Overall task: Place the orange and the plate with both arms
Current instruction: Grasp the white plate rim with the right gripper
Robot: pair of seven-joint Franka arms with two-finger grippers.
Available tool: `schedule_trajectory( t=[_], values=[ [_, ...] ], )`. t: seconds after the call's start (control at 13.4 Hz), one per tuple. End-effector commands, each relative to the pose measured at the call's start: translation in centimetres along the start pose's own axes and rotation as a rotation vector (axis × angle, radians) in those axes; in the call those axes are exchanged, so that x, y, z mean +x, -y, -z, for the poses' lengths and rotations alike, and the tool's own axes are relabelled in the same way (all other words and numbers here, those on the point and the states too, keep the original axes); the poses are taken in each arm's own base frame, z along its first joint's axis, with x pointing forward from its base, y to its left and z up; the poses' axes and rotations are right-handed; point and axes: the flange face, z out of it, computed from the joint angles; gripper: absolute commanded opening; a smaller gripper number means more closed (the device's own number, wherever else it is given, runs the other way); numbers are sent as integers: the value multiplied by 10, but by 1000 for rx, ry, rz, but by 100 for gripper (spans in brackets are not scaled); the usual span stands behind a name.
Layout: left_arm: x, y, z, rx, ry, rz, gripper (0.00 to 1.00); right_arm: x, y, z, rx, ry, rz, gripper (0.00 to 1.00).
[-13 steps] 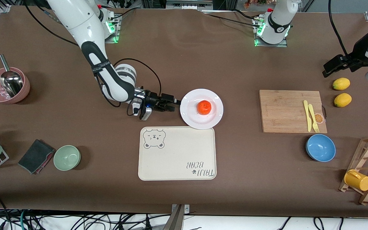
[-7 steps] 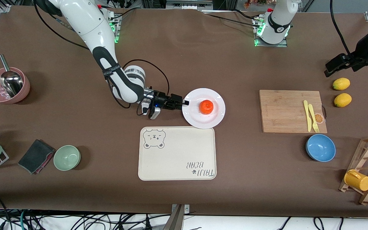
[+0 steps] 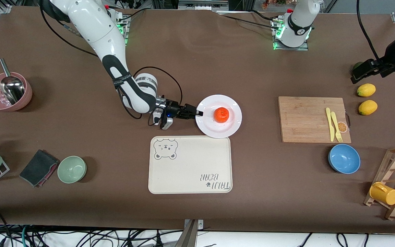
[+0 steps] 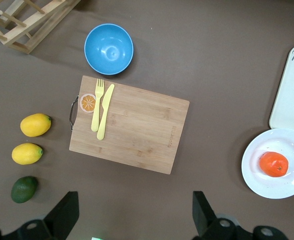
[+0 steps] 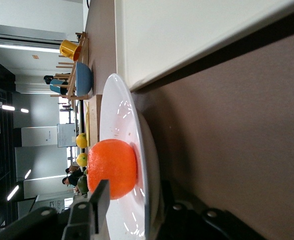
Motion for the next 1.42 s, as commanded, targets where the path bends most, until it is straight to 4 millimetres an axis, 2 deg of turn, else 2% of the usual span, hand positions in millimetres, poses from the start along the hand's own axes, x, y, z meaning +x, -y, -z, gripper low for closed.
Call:
schedule_trajectory(
  t=[0.0,0.22,0.67,1.05,1.34],
  values=[
    [2,0,6,-4,8,-58,100,2,0,-13,-12,-19,3,27],
    [2,0,6,-26,10,-130,100,1,-1,-16,-12,-16,4,14],
    [3,0,5,-29,9,-130,100,4,1,-16,-15,-14,17,0],
    [6,4,3,-29,14,-120,100,25,19,-13,5,-38,53,0],
    [6,5,2,-29,17,-115,100,57,46,-7,17,-35,56,0]
  ],
)
